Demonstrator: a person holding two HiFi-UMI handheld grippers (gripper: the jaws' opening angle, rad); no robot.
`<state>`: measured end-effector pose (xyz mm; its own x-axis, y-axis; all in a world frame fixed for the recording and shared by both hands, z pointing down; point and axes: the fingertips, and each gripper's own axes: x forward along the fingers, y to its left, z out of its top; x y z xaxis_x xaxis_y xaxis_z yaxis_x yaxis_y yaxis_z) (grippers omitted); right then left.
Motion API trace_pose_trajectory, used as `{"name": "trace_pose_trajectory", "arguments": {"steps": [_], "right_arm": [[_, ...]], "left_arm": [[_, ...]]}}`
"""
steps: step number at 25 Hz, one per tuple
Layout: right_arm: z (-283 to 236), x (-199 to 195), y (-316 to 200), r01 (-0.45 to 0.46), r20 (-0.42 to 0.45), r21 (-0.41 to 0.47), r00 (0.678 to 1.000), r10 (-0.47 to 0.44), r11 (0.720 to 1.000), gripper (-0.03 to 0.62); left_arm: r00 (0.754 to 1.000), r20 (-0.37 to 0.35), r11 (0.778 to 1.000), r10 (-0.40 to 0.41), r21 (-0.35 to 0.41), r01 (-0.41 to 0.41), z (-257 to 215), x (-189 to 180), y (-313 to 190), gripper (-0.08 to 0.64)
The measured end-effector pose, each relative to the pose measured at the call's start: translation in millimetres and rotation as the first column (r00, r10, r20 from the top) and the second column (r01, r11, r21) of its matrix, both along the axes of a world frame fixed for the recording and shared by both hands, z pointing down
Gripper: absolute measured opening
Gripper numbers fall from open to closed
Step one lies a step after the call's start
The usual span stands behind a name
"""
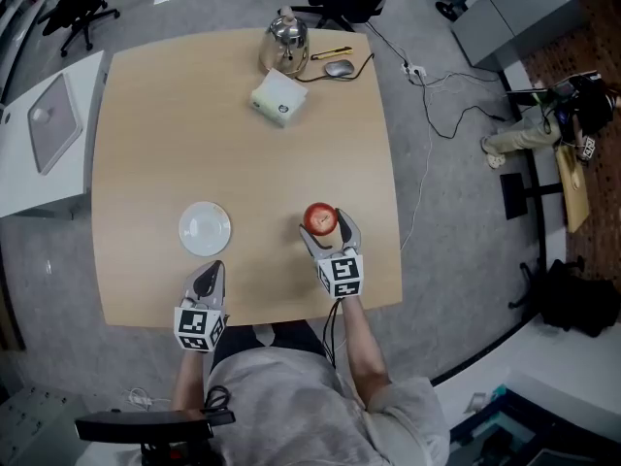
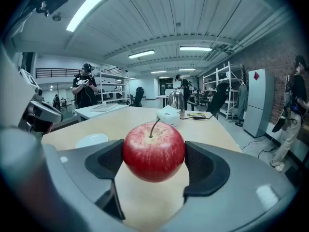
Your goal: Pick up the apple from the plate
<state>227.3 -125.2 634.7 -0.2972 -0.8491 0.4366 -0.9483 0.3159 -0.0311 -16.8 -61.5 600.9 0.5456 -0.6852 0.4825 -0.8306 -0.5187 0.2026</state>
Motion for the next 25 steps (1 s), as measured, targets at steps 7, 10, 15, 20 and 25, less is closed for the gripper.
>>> {"name": "trace_pose_trajectory", "arguments": {"steps": [7,10,15,20,25], "right_arm": [[16.2,15.5,-25.6,0.035,0.002,-0.021,0.999,-0.035,0.999,0.397],[26.3,22.4,-37.4,0.047,0.001,-0.031,0.999,-0.047,0.998,0.397],[43.9,30.4,-55.1,0.061,0.001,-0.06,0.998,-0.061,0.996,0.397],[62.3,36.3,-65.0,0.063,0.006,-0.095,0.998,-0.063,0.993,0.397],[77.4,38.6,-69.7,0.066,0.013,-0.127,0.998,-0.065,0.99,0.397]], "left_arm": [[0.999,0.005,0.999,-0.045,-0.012,0.045,4.8,15.5,-10.0,0.02],[0.998,0.01,0.998,-0.062,-0.013,0.062,7.1,20.4,-13.7,0.02],[0.996,0.019,0.996,-0.082,-0.017,0.082,9.9,25.9,-20.9,0.02],[0.995,0.032,0.995,-0.099,-0.027,0.1,13.7,27.2,-28.0,0.02],[0.993,0.044,0.993,-0.113,-0.038,0.115,16.5,27.0,-33.1,0.02]]}}
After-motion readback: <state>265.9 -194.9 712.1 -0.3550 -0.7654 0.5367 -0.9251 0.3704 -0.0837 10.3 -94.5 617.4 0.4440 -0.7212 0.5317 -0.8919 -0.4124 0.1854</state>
